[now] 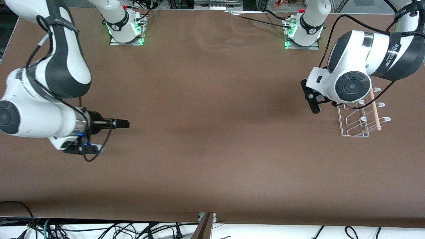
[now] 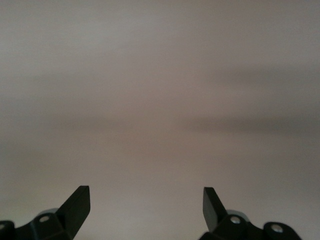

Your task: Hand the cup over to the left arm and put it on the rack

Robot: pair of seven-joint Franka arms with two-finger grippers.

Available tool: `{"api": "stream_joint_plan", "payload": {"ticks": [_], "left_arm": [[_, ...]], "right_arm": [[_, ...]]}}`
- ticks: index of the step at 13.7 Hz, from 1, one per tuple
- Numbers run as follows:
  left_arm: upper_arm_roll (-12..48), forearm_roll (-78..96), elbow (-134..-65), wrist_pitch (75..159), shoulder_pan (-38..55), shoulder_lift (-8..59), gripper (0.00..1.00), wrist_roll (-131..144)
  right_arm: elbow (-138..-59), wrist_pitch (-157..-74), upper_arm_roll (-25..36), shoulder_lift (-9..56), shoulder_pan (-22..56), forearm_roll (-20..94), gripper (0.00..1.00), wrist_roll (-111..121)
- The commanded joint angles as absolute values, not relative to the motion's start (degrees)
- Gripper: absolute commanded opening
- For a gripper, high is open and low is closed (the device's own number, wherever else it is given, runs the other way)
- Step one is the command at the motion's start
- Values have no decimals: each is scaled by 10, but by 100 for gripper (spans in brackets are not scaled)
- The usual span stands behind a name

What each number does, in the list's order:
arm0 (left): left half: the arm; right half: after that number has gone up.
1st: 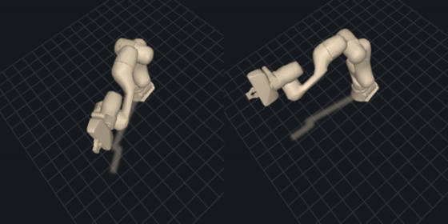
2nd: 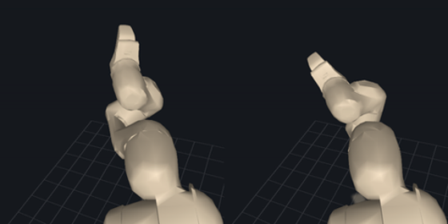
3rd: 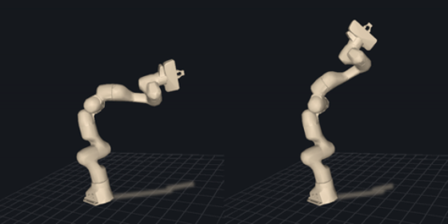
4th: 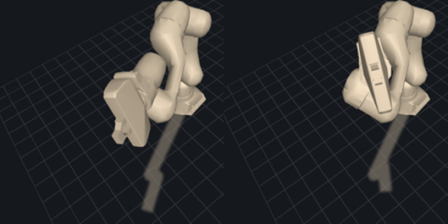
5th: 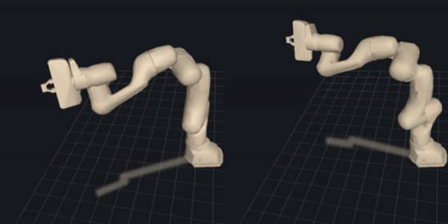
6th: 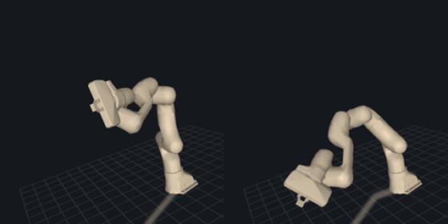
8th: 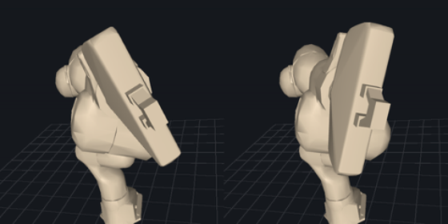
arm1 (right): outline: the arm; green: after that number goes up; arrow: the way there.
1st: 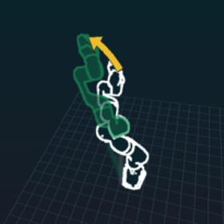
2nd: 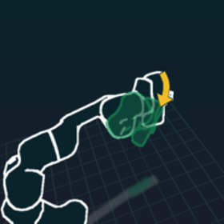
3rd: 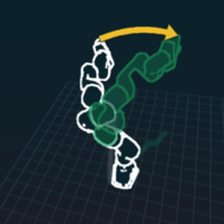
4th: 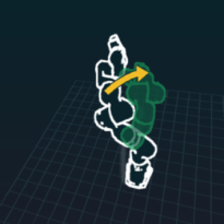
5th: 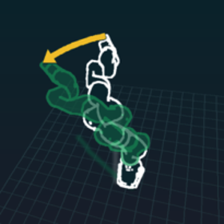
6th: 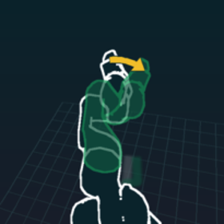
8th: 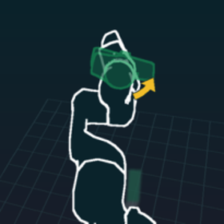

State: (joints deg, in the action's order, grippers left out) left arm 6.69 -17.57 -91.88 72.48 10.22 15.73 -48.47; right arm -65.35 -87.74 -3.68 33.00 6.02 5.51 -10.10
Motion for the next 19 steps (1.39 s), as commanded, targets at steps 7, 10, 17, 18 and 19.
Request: {"api": "stream_joint_plan", "payload": {"ticks": [7, 10, 17, 18, 19], "left_arm": [[71, -485, -1068, 631, 135, 187, 0, -287], [71, -533, -1198, 726, 91, 121, 0, -260], [72, -593, -1339, 838, 44, 88, 0, -171], [72, -594, -1341, 845, 43, 96, 0, -157], [72, -594, -1340, 845, 44, 100, 0, -150]], "right_arm": [[-765, -873, -42, 172, 27, -26, 100, -91], [-790, -886, -43, 130, 22, -63, 100, -92], [-826, -911, -46, 84, 2, -58, 100, -72], [-832, -914, -46, 81, 2, -58, 100, -58], [-829, -913, -46, 83, 1, -58, 100, -58]]}}
